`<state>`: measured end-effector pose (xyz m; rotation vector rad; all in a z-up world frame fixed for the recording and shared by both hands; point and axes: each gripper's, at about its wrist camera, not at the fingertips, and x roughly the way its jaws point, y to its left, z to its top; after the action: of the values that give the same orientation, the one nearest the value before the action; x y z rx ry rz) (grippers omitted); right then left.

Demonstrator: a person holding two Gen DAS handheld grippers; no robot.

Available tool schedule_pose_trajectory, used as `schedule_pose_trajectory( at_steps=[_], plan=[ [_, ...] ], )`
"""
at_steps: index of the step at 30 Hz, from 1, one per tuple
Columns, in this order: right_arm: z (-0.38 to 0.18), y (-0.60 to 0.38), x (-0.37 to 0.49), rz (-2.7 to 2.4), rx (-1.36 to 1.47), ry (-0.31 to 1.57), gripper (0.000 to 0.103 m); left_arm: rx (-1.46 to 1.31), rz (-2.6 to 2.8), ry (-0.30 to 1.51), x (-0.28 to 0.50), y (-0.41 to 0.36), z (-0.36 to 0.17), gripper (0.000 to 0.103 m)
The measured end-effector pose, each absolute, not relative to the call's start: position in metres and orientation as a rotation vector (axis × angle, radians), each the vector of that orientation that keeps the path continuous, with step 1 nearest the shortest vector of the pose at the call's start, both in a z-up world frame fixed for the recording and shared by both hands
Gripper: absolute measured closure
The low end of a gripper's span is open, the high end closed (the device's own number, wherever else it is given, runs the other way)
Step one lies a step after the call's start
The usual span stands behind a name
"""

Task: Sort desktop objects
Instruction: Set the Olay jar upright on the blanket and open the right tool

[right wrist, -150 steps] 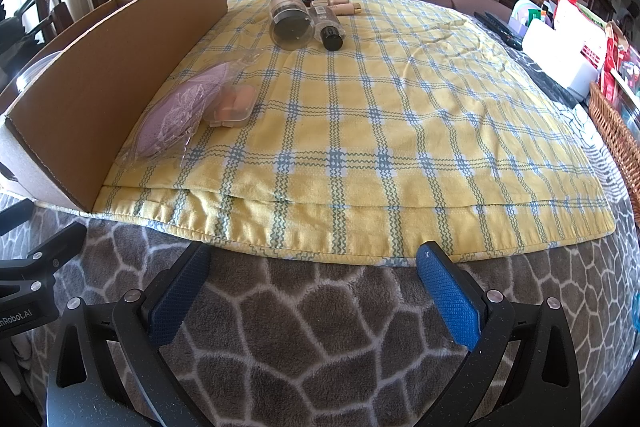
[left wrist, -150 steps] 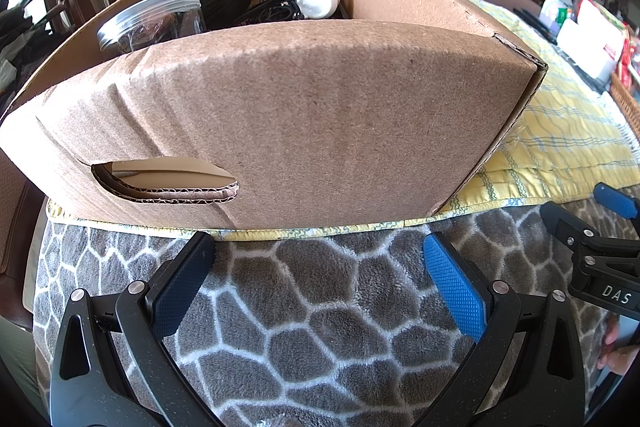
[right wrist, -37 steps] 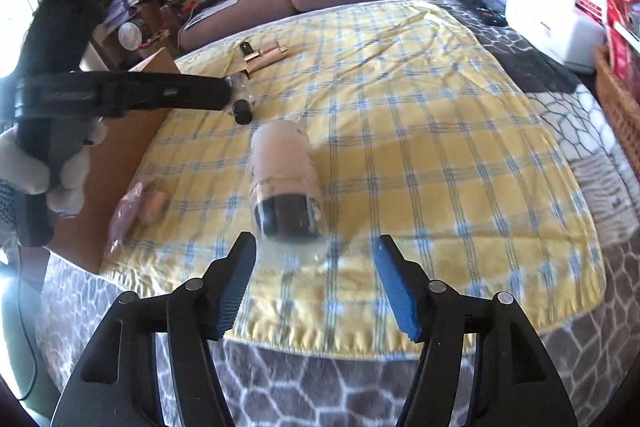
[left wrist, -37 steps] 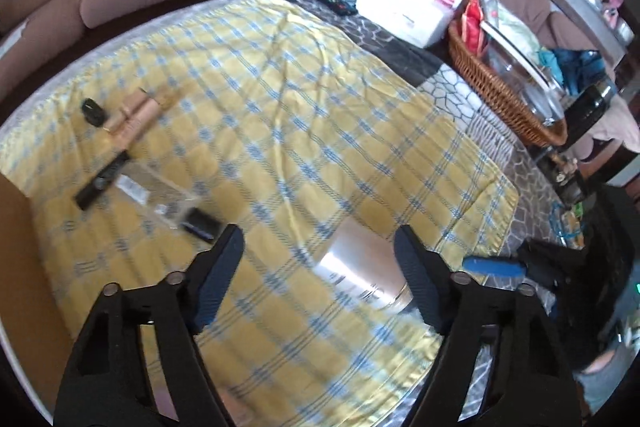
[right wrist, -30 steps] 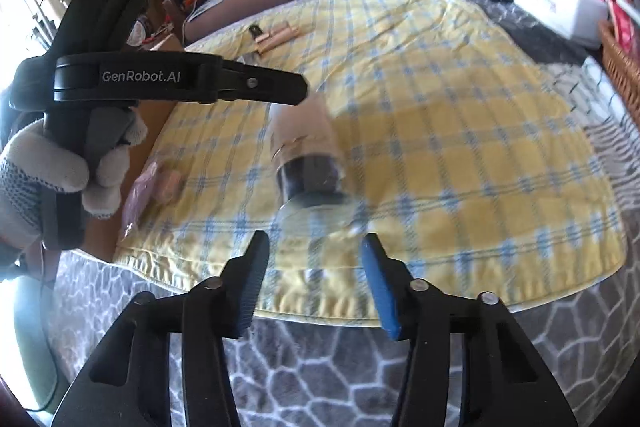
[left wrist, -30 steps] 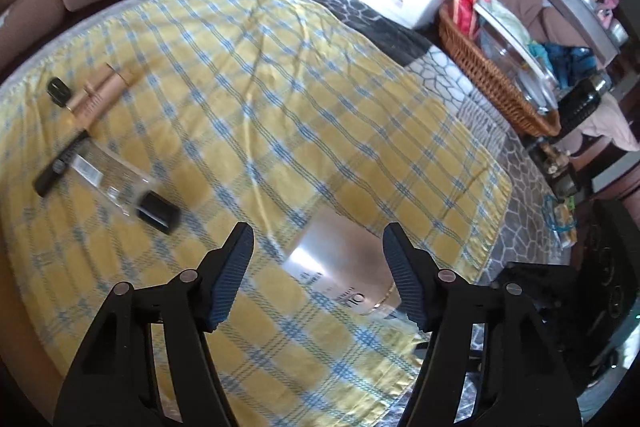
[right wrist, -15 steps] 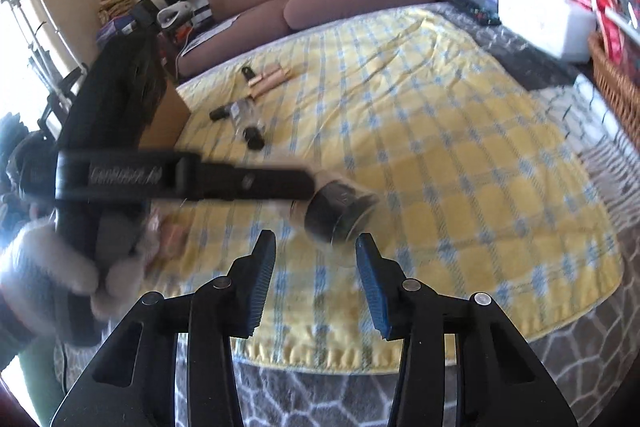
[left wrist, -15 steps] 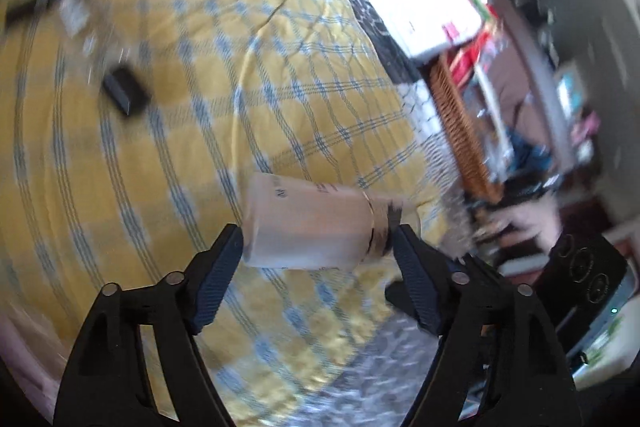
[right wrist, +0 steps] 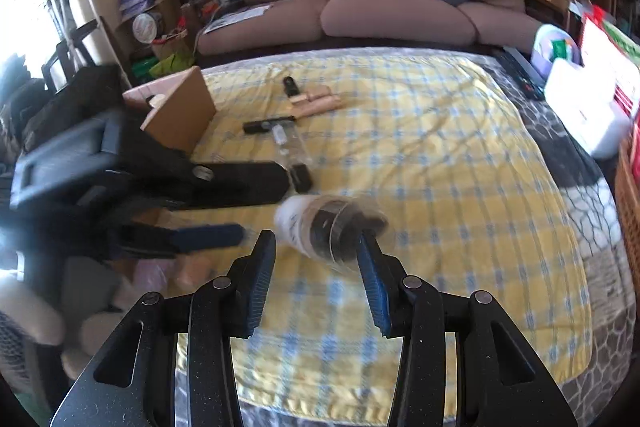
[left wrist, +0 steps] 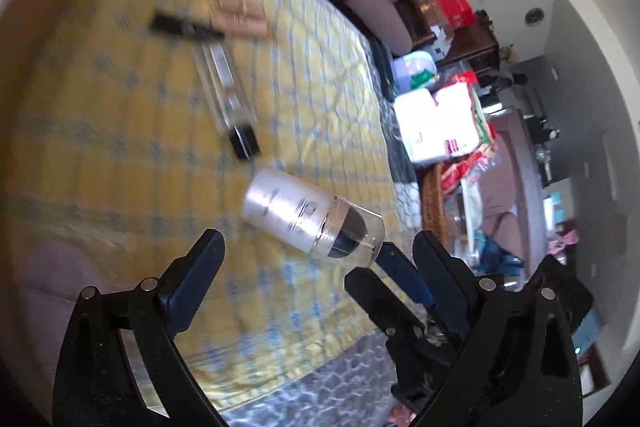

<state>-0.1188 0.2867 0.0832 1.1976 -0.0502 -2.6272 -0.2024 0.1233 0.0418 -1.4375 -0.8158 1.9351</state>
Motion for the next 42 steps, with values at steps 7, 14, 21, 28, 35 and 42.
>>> schedule_pose_trajectory(
  at_steps=[7,14,21,28,35,42],
  plan=[
    [0.096,0.261,-0.149,-2.612,1.168,-0.021,0.059,-1.389,2.043,-0.644,-0.207,0.097,0.076,0.008],
    [0.102,0.256,-0.169,-2.587,1.176,-0.023,0.051,-1.384,2.047,-0.647,-0.222,0.085,0.089,0.008],
    [0.103,0.273,-0.142,-2.75,1.096,-0.052,0.018,-1.396,2.05,-0.616,-0.23,0.083,0.086,0.008],
    [0.068,0.24,-0.161,-2.763,1.152,0.01,0.018,-1.388,2.061,-0.6,-0.236,0.083,0.09,0.008],
    [0.067,0.245,-0.184,-2.725,1.166,0.05,0.055,-1.376,2.053,-0.583,-0.242,0.087,0.092,0.008],
    [0.083,0.286,-0.197,-2.695,1.185,0.051,0.055,-1.398,2.044,-0.525,-0.243,0.104,0.087,0.008]
  ],
)
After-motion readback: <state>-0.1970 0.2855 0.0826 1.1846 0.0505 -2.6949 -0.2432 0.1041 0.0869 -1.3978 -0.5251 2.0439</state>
